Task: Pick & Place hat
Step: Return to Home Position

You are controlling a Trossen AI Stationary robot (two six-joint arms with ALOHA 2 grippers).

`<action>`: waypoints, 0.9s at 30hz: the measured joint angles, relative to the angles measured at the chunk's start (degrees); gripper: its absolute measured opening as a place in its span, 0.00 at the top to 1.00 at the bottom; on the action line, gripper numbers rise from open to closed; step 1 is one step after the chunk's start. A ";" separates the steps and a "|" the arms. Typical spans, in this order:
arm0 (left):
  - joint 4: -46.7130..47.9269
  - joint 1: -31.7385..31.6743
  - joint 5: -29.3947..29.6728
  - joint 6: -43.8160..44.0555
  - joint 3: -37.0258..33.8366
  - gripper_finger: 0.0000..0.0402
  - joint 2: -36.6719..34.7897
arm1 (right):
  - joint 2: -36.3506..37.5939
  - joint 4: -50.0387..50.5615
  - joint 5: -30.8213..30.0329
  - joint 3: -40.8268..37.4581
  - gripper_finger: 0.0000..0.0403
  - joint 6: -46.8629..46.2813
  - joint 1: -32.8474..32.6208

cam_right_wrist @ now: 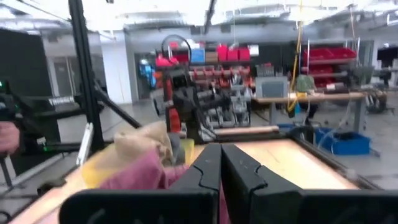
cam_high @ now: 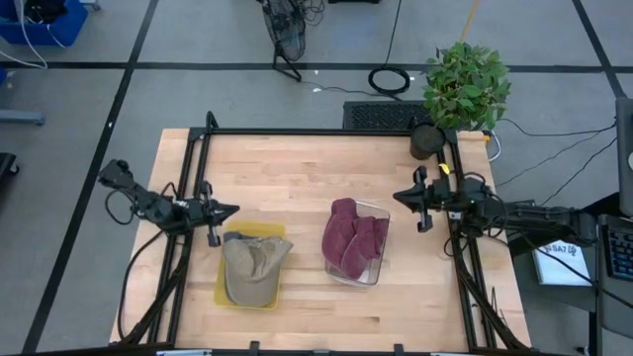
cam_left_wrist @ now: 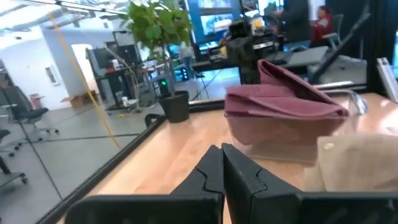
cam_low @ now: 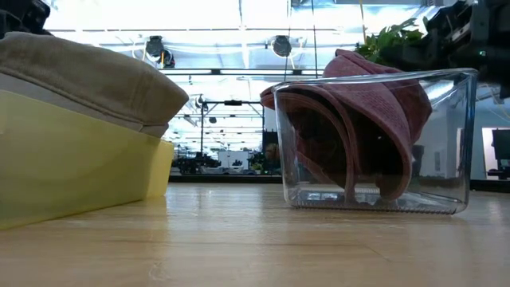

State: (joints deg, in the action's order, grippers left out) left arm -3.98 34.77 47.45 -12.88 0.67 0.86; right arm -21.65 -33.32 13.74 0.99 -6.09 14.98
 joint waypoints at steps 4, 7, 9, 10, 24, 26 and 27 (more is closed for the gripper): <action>-0.46 -1.91 -8.05 -3.55 0.02 0.99 -0.20 | -0.37 1.67 -0.11 -0.04 1.00 1.15 0.02; -2.27 -5.88 -17.34 -8.05 -0.05 0.99 -0.17 | -0.71 1.13 -0.13 -0.09 1.00 2.20 0.05; -2.45 -9.71 -21.48 -9.12 -0.05 0.99 -0.19 | -0.82 0.67 -0.18 -0.11 1.00 2.25 0.37; -1.87 -11.79 -23.17 -9.01 -0.05 0.99 -0.17 | -0.83 0.52 -0.24 -0.11 1.00 2.18 0.67; 2.35 -28.60 -40.22 4.48 0.15 1.00 3.92 | -3.70 7.22 -0.20 -0.15 1.00 0.80 4.17; 2.40 -28.60 -40.18 4.45 0.15 1.00 5.53 | -3.88 7.23 -0.20 -0.16 1.00 0.85 4.17; 2.40 -28.60 -40.16 4.39 0.15 1.00 6.10 | -3.94 6.79 -0.20 -0.20 1.00 0.83 4.17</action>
State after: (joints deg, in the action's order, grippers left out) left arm -1.58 6.17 7.29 -8.49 0.82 6.96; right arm -25.58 -26.53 13.54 0.80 -5.26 19.16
